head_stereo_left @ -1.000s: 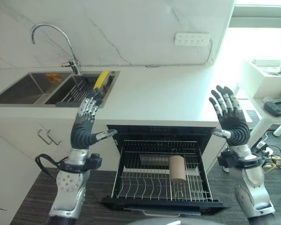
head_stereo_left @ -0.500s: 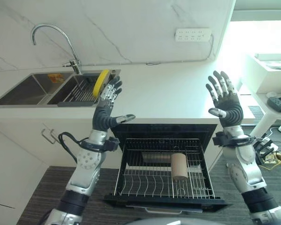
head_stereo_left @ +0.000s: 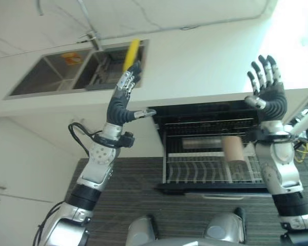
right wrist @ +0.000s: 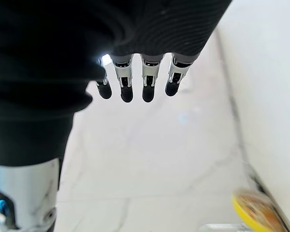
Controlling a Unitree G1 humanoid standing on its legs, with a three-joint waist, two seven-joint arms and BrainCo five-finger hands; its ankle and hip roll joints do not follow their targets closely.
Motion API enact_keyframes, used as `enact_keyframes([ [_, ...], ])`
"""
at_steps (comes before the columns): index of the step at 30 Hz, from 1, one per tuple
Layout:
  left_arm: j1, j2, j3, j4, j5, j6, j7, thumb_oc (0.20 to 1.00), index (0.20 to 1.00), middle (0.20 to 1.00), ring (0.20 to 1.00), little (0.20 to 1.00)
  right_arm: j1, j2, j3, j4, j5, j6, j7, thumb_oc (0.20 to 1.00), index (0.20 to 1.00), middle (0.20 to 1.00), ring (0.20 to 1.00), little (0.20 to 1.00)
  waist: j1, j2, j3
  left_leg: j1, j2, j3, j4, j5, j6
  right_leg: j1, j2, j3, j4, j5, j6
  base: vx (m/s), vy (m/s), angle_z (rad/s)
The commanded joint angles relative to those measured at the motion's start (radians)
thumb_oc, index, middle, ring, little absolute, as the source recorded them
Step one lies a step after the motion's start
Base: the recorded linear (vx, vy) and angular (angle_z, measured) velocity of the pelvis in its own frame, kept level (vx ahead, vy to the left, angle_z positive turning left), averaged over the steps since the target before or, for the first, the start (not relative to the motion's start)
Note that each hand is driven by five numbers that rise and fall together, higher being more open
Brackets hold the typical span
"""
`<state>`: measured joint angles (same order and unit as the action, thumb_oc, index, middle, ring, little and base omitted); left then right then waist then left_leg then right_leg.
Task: Place the dishes in the dishwasher.
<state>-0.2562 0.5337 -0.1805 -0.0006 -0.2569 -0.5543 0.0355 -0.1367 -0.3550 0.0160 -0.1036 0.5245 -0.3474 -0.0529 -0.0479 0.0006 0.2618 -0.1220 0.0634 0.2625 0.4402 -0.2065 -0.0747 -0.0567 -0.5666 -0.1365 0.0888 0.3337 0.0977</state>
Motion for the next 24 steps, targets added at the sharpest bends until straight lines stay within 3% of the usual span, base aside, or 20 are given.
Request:
enact_keyframes([
  [1, 0.114, 0.012, 0.103, -0.086, -0.011, -0.035, -0.03, 1.0, 1.0, 1.0, 1.0, 1.0, -0.082, -0.051, -0.009, -0.034, 0.01, -0.069, 0.038, 1.0, 1.0, 1.0, 1.0, 1.0, -0.001, 0.035, -0.092, 0.244, 0.075, -0.013, -0.33, 0.047, -0.008, -0.045, 0.133, -0.114, 0.073, -0.197, 0.151, -0.25, 0.558, -1.37],
  [2, 0.122, 0.015, 0.116, -0.089, -0.014, -0.039, -0.05, 1.0, 1.0, 1.0, 1.0, 1.0, -0.076, -0.052, -0.008, -0.043, 0.003, -0.071, 0.031, 1.0, 1.0, 1.0, 1.0, 1.0, 0.001, 0.04, -0.098, 0.236, 0.058, -0.014, -0.345, 0.056, 0.012, -0.045, 0.186, -0.098, 0.125, -0.253, 0.133, -0.2, 0.464, -0.95],
  [3, 0.105, 0.017, 0.115, -0.089, -0.022, -0.031, -0.069, 1.0, 1.0, 1.0, 1.0, 1.0, -0.063, -0.059, -0.008, -0.06, -0.013, -0.078, 0.013, 1.0, 1.0, 1.0, 1.0, 1.0, 0.002, 0.046, -0.109, 0.223, 0.033, -0.007, -0.371, 0.08, 0.042, -0.043, 0.267, -0.11, 0.217, -0.319, 0.099, -0.19, 0.459, 0.0],
  [5, 0.073, 0.012, 0.09, -0.087, 0.003, -0.016, -0.05, 1.0, 1.0, 1.0, 1.0, 1.0, -0.058, -0.064, -0.001, -0.073, -0.018, -0.084, -0.006, 1.0, 1.0, 1.0, 1.0, 1.0, 0.002, 0.042, -0.116, 0.217, 0.008, -0.008, -0.393, 0.093, 0.065, -0.024, 0.359, -0.124, 0.249, -0.386, 0.074, -0.09, 0.279, 0.31],
  [7, 0.034, -0.007, 0.054, -0.077, 0.027, 0.004, -0.034, 1.0, 1.0, 1.0, 1.0, 1.0, -0.044, -0.065, 0.011, -0.074, -0.024, -0.099, -0.025, 1.0, 1.0, 1.0, 1.0, 1.0, -0.01, 0.026, -0.128, 0.213, -0.032, -0.027, -0.402, 0.095, 0.08, 0.004, 0.476, -0.087, 0.221, -0.427, 0.039, 0.04, 0.11, 0.32],
  [9, 0.011, -0.023, 0.02, -0.068, 0.053, 0.018, -0.023, 1.0, 1.0, 1.0, 1.0, 1.0, -0.028, -0.067, 0.017, -0.069, -0.024, -0.115, -0.035, 1.0, 1.0, 1.0, 1.0, 1.0, -0.022, 0.011, -0.139, 0.209, -0.06, -0.043, -0.402, 0.101, 0.086, 0.018, 0.548, -0.053, 0.169, -0.421, 0.015, 0.11, 0.024, 0.35],
  [12, -0.002, -0.049, -0.002, -0.051, 0.072, 0.035, -0.037, 1.0, 1.0, 1.0, 1.0, 1.0, 0.015, -0.069, -0.006, -0.049, 0.008, -0.147, -0.013, 1.0, 1.0, 1.0, 1.0, 1.0, -0.038, -0.003, -0.147, 0.22, -0.067, -0.067, -0.393, 0.099, 0.078, 0.055, 0.58, -0.034, 0.097, -0.436, -0.009, 0.16, -0.117, 0.38],
  [14, -0.003, -0.058, -0.003, -0.051, 0.074, 0.035, -0.046, 1.0, 1.0, 1.0, 1.0, 1.0, 0.019, -0.066, -0.017, -0.043, 0.012, -0.156, -0.009, 1.0, 1.0, 1.0, 1.0, 1.0, -0.035, -0.009, -0.15, 0.214, -0.054, -0.055, -0.36, 0.092, 0.066, 0.072, 0.568, -0.058, 0.069, -0.44, -0.017, 0.1, -0.135, 0.39],
  [16, -0.011, -0.051, -0.012, -0.05, 0.058, 0.03, -0.039, 1.0, 1.0, 1.0, 1.0, 1.0, 0.008, -0.078, -0.021, -0.046, 0.003, -0.151, -0.018, 1.0, 1.0, 1.0, 1.0, 1.0, -0.043, -0.026, -0.146, 0.181, -0.056, -0.064, -0.227, 0.048, 0.051, 0.079, 0.563, -0.018, 0.05, -0.435, -0.035, 0.1, -0.091, 0.36],
  [17, 0.001, -0.051, -0.007, -0.062, 0.05, 0.034, -0.04, 1.0, 1.0, 1.0, 1.0, 1.0, 0.001, -0.079, -0.024, -0.049, 0.001, -0.141, -0.024, 1.0, 1.0, 1.0, 1.0, 1.0, -0.027, -0.032, -0.134, 0.136, -0.042, -0.084, -0.124, 0.075, 0.027, 0.088, 0.552, -0.034, 0.056, -0.437, -0.046, 0.09, -0.016, 0.48],
  [18, 0.012, -0.051, 0.003, -0.065, 0.045, 0.03, -0.048, 1.0, 1.0, 1.0, 1.0, 1.0, 0.004, -0.079, -0.028, -0.059, 0.005, -0.13, -0.023, 1.0, 1.0, 1.0, 1.0, 1.0, -0.022, -0.031, -0.127, 0.113, -0.03, -0.102, -0.098, 0.098, 0.016, 0.091, 0.552, -0.028, 0.058, -0.436, -0.048, 0.13, 0.062, 0.25],
  [20, 0.048, -0.047, 0.027, -0.082, 0.038, 0.023, -0.064, 1.0, 1.0, 1.0, 1.0, 1.0, 0.004, -0.075, -0.025, -0.063, 0.001, -0.118, -0.008, 1.0, 1.0, 1.0, 1.0, 1.0, -0.009, -0.022, -0.123, 0.105, -0.006, -0.128, -0.151, 0.128, 0.009, 0.1, 0.555, -0.015, 0.053, -0.434, -0.042, 0.14, 0.135, -0.02],
  [22, 0.069, -0.046, 0.046, -0.09, 0.038, 0.02, -0.066, 1.0, 1.0, 1.0, 1.0, 1.0, -0.012, -0.074, -0.011, -0.059, -0.019, -0.112, -0.006, 1.0, 1.0, 1.0, 1.0, 1.0, 0.006, -0.013, -0.124, 0.103, 0.041, -0.128, -0.276, 0.191, -0.014, 0.133, 0.553, -0.005, 0.017, -0.443, -0.03, 0.19, 0.232, -0.17],
  [24, 0.069, -0.052, 0.049, -0.065, 0.021, 0.004, -0.066, 1.0, 1.0, 1.0, 1.0, 1.0, -0.027, -0.084, -0.007, -0.057, -0.02, -0.101, -0.018, 1.0, 1.0, 1.0, 1.0, 1.0, 0.02, 0.004, -0.129, 0.081, 0.106, -0.116, -0.405, 0.297, -0.053, 0.174, 0.547, -0.013, -0.016, -0.464, -0.024, 0.25, 0.317, -0.25],
])
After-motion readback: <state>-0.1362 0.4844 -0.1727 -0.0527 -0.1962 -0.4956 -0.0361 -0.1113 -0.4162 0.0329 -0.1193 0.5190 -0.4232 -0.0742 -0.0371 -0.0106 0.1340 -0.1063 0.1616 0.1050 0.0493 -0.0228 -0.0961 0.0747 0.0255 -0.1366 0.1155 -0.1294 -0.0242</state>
